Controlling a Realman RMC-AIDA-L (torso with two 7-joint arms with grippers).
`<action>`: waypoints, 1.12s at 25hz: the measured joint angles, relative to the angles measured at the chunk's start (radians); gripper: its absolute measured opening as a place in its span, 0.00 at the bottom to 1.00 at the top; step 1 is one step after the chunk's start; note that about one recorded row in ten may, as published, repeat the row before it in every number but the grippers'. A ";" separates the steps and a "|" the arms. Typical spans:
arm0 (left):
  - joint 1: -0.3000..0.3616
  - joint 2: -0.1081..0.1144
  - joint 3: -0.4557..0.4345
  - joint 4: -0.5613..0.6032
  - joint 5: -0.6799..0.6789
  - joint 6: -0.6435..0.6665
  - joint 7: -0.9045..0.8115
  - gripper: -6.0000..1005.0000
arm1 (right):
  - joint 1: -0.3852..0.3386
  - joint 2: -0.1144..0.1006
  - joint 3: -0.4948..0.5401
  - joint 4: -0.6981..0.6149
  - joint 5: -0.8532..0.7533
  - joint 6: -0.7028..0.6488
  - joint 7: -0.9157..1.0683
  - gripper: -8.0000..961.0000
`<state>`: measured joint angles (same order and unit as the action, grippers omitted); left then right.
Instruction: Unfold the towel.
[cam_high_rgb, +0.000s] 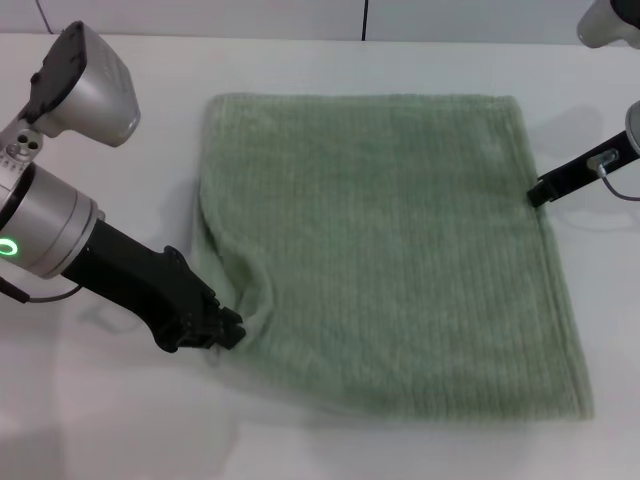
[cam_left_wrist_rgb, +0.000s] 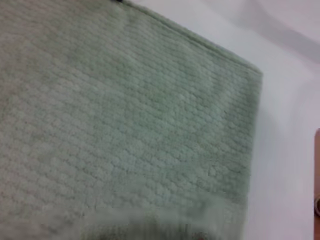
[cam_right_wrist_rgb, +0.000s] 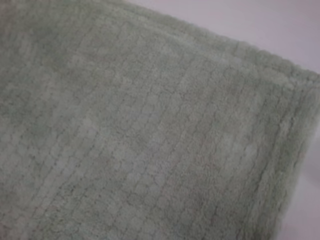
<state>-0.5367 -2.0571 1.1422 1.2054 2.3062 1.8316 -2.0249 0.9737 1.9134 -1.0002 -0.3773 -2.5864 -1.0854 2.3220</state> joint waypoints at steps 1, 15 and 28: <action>0.000 0.000 0.000 0.000 0.000 0.000 0.000 0.09 | 0.001 0.001 0.000 0.001 0.000 0.002 -0.001 0.01; -0.004 -0.001 -0.209 -0.005 -0.065 -0.006 0.139 0.41 | 0.011 0.003 0.000 0.003 0.000 0.005 -0.004 0.01; 0.002 -0.005 -0.292 -0.407 -0.581 -0.506 0.482 0.50 | 0.082 0.001 0.000 -0.009 -0.056 0.051 -0.005 0.01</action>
<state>-0.5343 -2.0616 0.8501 0.7985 1.7255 1.3254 -1.5425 1.0557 1.9146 -1.0001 -0.3860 -2.6419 -1.0340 2.3171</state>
